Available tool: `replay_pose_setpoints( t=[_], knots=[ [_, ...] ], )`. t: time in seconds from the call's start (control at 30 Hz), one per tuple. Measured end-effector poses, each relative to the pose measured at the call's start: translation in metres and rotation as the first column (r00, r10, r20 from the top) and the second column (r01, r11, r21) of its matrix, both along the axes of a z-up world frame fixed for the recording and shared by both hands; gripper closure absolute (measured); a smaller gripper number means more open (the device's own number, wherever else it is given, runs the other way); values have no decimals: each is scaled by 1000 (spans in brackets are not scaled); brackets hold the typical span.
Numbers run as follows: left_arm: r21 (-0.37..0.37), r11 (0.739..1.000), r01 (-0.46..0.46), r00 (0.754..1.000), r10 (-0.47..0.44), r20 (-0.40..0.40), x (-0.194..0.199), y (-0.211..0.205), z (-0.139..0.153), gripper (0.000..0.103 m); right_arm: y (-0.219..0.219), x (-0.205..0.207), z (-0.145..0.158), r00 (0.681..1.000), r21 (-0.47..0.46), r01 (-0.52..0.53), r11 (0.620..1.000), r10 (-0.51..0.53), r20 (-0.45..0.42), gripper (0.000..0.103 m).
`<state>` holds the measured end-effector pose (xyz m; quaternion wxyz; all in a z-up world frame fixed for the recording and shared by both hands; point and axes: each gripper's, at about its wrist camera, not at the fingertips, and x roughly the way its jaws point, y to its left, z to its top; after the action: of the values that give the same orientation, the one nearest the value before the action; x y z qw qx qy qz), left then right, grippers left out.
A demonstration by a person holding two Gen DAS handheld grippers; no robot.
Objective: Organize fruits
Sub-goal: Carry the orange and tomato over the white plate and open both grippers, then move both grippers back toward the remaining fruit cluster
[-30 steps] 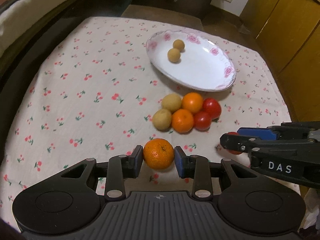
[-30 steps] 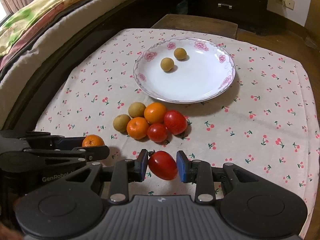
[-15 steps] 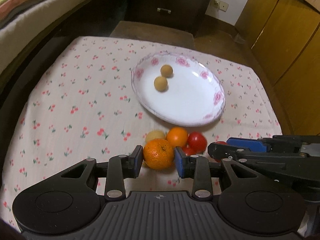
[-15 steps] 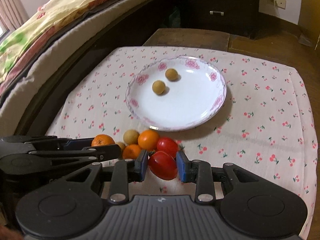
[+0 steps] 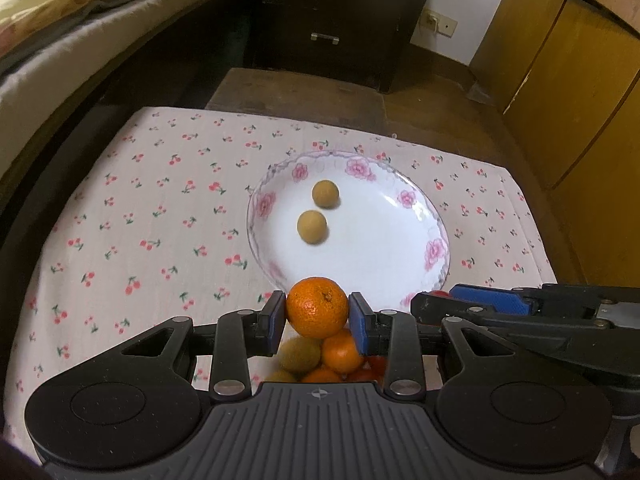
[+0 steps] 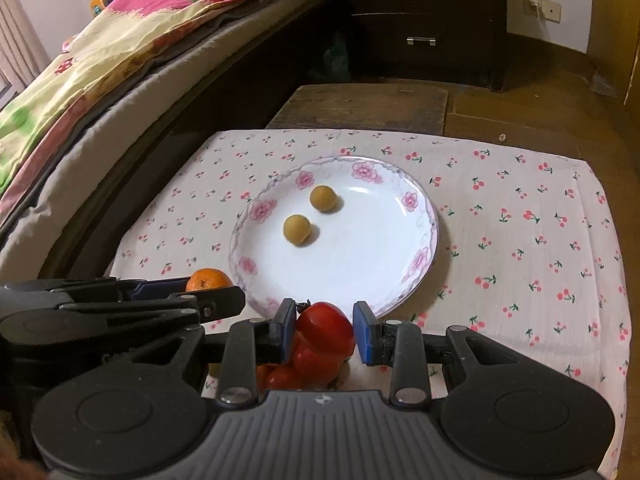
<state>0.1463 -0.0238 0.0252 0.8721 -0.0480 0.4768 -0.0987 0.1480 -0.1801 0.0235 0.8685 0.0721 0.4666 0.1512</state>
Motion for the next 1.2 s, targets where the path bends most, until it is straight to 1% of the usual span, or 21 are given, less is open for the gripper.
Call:
replay_pose_setpoints(
  t=[0.27,0.53,0.73,0.83,1.07,1.2],
  knots=[
    [-3,1000,-7,1000,7,-16,17,-2,-8,61,-4,18,-9,1000,11,19,1000,-19,-14,71],
    [9,1000,-4,999,5,-33,25,-6,-17,61,-7,32,-20,999,9,38,999,-38,-20,71],
    [-1,1000,-7,1000,7,-18,27,-5,-15,61,-8,36,-23,999,16,43,999,-42,-21,70],
    [8,1000,-3,1000,3,-9,26,-7,-14,61,-8,36,-23,999,17,43,999,-43,-19,70],
    [-11,1000,-15,1000,15,11,26,-3,-7,61,-14,36,-17,998,22,67,998,-67,6,70],
    [-3,1000,-8,999,8,32,23,-3,-1,60,-19,35,-12,997,27,82,996,-82,15,70]
  ],
)
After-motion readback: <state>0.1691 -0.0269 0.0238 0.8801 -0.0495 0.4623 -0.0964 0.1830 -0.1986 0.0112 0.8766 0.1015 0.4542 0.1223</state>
